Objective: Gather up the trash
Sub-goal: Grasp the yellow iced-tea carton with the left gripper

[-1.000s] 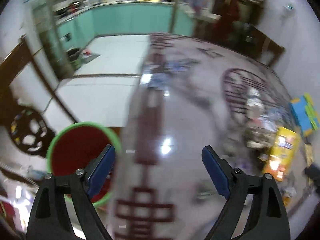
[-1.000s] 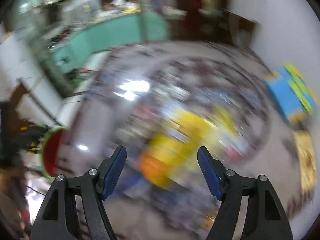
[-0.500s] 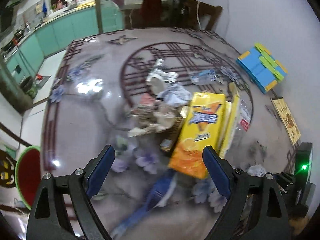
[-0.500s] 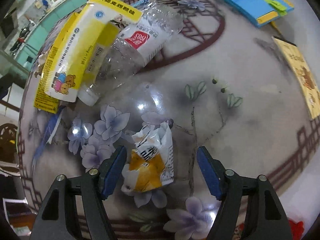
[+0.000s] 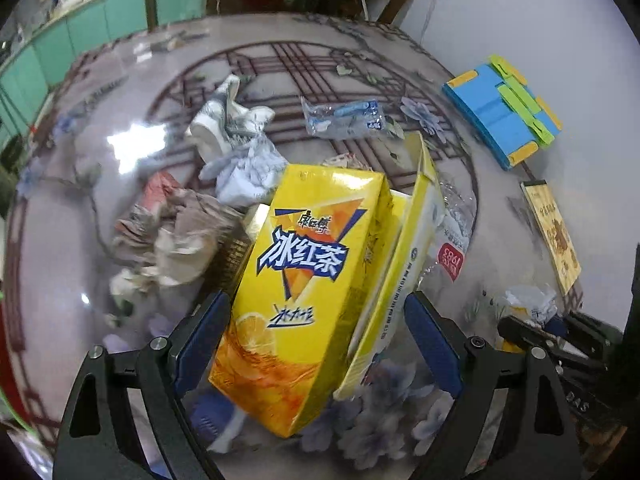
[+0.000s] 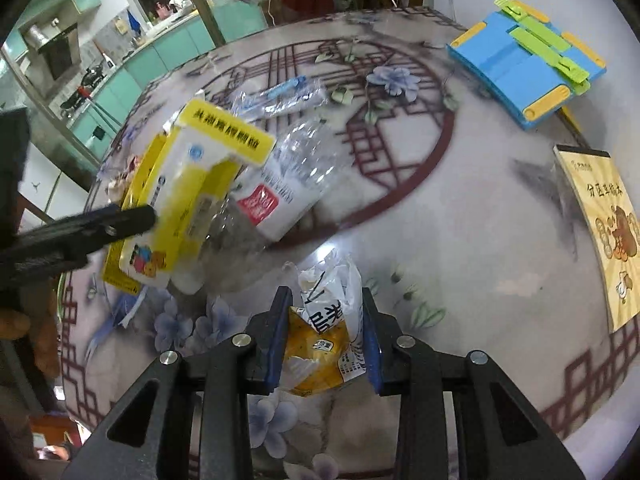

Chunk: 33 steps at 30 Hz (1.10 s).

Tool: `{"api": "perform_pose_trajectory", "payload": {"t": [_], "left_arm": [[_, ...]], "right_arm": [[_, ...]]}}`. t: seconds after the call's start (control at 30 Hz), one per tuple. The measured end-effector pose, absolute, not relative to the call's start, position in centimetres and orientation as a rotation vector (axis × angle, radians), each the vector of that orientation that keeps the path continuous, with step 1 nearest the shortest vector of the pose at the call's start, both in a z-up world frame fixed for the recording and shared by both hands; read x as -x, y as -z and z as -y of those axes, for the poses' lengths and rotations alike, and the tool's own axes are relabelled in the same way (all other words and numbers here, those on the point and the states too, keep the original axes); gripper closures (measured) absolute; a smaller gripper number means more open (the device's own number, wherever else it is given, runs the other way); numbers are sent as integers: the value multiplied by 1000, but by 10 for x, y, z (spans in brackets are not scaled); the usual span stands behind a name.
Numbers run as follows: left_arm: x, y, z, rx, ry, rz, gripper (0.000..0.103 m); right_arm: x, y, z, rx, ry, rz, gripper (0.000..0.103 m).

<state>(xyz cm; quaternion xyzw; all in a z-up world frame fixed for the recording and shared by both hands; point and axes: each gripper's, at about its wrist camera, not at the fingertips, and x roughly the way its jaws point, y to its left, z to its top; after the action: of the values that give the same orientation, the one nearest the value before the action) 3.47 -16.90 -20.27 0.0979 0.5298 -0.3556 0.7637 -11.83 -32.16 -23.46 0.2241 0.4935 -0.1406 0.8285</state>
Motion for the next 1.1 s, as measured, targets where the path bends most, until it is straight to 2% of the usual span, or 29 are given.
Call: {"api": "perform_pose_trajectory", "payload": {"t": [0.3, 0.37, 0.43, 0.5, 0.77, 0.83, 0.9, 0.97, 1.0, 1.07, 1.1], "left_arm": [[-51, 197, 148, -111, 721, -1190, 15], [-53, 201, 148, -108, 719, -1211, 20], [-52, 197, 146, -88, 736, -1207, 31], [-54, 193, 141, -61, 734, -1204, 35], [-45, 203, 161, -234, 770, -1199, 34], [-46, 208, 166, -212, 792, -1233, 26], [-48, 217, 167, -167, 811, -1312, 26], [-43, 222, 167, -179, 801, -1317, 26], [-40, 224, 167, -188, 796, -1308, 27], [-39, 228, 165, -141, 798, -1324, 44], [-41, 227, 162, -111, 795, -1330, 44]], "right_arm": [[122, 242, 327, -487, 255, -1044, 72], [120, 245, 328, -488, 247, -1045, 72], [118, 246, 329, -490, 235, -1048, 72], [116, 246, 329, -487, 229, -1046, 72], [111, 249, 330, -504, 209, -1050, 72], [110, 249, 330, -505, 206, -1050, 72], [108, 247, 330, -497, 202, -1047, 72], [107, 245, 329, -485, 203, -1041, 72], [107, 244, 329, -484, 206, -1038, 72], [108, 245, 330, -496, 213, -1040, 72], [109, 246, 331, -503, 217, -1044, 72]]}}
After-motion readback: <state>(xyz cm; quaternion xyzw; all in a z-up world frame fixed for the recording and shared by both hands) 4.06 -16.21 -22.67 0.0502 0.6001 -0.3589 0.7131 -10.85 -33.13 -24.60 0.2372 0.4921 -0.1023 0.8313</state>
